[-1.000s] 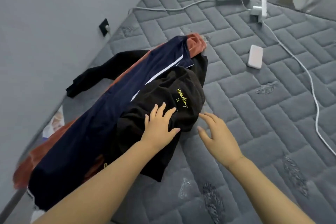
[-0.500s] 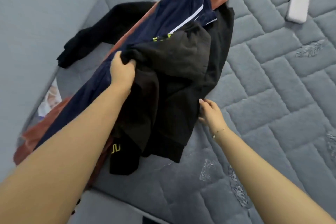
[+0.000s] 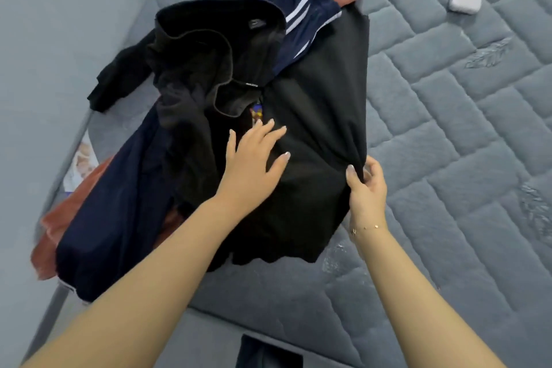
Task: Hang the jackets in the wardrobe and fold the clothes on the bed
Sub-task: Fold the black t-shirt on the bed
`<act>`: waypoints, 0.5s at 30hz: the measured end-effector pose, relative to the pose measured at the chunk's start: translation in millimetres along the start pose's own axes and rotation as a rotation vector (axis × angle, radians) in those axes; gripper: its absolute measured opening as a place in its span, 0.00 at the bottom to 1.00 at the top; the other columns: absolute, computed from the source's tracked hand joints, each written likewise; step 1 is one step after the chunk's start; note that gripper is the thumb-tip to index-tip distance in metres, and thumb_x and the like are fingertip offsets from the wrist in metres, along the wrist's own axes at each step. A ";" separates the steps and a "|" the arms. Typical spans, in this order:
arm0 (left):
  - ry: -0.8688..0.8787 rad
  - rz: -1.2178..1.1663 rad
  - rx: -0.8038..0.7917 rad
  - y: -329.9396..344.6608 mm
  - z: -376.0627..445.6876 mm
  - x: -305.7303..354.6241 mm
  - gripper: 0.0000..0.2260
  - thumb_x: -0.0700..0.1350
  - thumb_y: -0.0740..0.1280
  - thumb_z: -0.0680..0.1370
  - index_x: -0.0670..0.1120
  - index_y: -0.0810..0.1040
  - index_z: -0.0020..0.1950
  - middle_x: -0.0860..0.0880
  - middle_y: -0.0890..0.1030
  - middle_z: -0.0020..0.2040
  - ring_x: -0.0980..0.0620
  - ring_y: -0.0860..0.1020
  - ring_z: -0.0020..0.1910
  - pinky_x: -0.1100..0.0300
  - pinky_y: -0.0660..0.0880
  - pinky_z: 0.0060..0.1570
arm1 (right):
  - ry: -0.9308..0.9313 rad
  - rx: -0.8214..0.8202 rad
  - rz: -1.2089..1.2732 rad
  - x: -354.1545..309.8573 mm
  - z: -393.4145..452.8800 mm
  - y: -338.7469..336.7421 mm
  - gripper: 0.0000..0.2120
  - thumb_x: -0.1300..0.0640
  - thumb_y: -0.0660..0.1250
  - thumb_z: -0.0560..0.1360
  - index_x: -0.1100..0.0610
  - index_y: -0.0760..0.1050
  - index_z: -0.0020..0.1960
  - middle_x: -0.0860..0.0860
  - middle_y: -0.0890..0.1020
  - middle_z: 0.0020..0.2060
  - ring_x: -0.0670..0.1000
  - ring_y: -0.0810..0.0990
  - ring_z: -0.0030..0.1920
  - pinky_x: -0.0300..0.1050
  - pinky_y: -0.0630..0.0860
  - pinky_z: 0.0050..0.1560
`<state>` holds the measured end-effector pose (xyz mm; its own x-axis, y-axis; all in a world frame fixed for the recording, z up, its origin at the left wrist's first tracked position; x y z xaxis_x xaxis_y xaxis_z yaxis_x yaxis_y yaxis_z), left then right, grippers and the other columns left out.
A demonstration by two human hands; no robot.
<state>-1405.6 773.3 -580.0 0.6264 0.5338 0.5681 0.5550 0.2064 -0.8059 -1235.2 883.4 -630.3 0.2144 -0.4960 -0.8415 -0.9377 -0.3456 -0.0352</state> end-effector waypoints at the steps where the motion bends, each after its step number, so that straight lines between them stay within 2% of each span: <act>1: -0.035 -0.097 -0.037 10.7 -0.3 6.0 0.22 0.51 0.62 0.82 0.51 0.65 0.76 0.50 0.63 0.77 0.53 0.56 0.78 0.52 0.46 0.76 | -0.004 0.012 -0.022 3.6 -11.9 -17.0 0.09 0.61 0.62 0.80 0.47 0.75 0.53 0.54 0.82 0.55 0.54 0.79 0.59 0.56 0.75 0.64; 3: -0.122 -0.308 -0.092 30.5 2.2 22.5 0.24 0.51 0.64 0.81 0.51 0.64 0.77 0.51 0.64 0.76 0.53 0.60 0.75 0.58 0.56 0.74 | 0.000 0.031 -0.047 13.9 -35.8 -49.1 0.08 0.61 0.62 0.81 0.50 0.75 0.55 0.55 0.81 0.55 0.55 0.79 0.59 0.58 0.74 0.64; 5: -0.285 -0.536 -0.141 51.7 7.9 42.1 0.30 0.53 0.67 0.79 0.52 0.60 0.78 0.50 0.63 0.76 0.53 0.65 0.73 0.60 0.64 0.69 | 0.029 0.040 -0.048 25.4 -59.9 -77.7 0.08 0.61 0.62 0.81 0.51 0.75 0.56 0.53 0.81 0.55 0.54 0.79 0.59 0.58 0.74 0.64; 7: -0.472 -0.717 -0.204 77.9 15.0 63.5 0.40 0.59 0.70 0.75 0.56 0.51 0.79 0.49 0.57 0.78 0.51 0.64 0.73 0.60 0.63 0.65 | 0.057 0.034 -0.053 37.0 -80.5 -101.4 0.08 0.61 0.62 0.81 0.52 0.74 0.57 0.53 0.81 0.55 0.53 0.78 0.59 0.59 0.74 0.64; 9: -0.585 -0.661 -0.278 107.1 22.4 86.0 0.48 0.66 0.72 0.69 0.60 0.44 0.79 0.47 0.53 0.78 0.47 0.61 0.74 0.56 0.61 0.67 | 0.049 -0.008 -0.066 45.3 -96.2 -118.3 0.08 0.64 0.61 0.81 0.55 0.74 0.57 0.55 0.81 0.53 0.54 0.78 0.57 0.58 0.74 0.63; 11: -0.634 -0.445 -0.263 136.9 27.1 104.0 0.51 0.65 0.74 0.67 0.58 0.44 0.79 0.44 0.55 0.75 0.42 0.64 0.71 0.53 0.63 0.69 | 0.058 -0.046 -0.041 50.1 -103.2 -131.7 0.09 0.66 0.61 0.80 0.57 0.74 0.58 0.56 0.81 0.53 0.53 0.79 0.56 0.55 0.74 0.64; 13: -0.625 -0.328 -0.140 156.8 28.4 118.0 0.44 0.55 0.75 0.71 0.51 0.52 0.79 0.41 0.62 0.71 0.41 0.69 0.66 0.61 0.64 0.62 | 0.090 -0.082 0.014 53.2 -100.1 -148.0 0.10 0.66 0.62 0.80 0.59 0.74 0.60 0.57 0.80 0.56 0.53 0.78 0.58 0.50 0.74 0.65; 15: -0.588 -0.336 -0.048 167.2 28.0 129.5 0.34 0.43 0.72 0.73 0.47 0.63 0.76 0.42 0.71 0.68 0.44 0.72 0.65 0.61 0.66 0.61 | 0.132 -0.147 0.060 53.5 -90.3 -171.7 0.11 0.67 0.63 0.79 0.63 0.74 0.61 0.57 0.81 0.57 0.53 0.79 0.59 0.47 0.74 0.64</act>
<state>-1247.0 899.9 -645.8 0.0207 0.8071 0.5901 0.6997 0.4099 -0.5852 -1038.1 844.3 -620.5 0.2022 -0.6163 -0.7611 -0.9019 -0.4200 0.1005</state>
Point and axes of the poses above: each hand's wrist, its own z-axis towards the middle knuckle, its own y-axis out of the palm, x = y × z, the point moved 3 cm from there along z, towards the middle knuckle
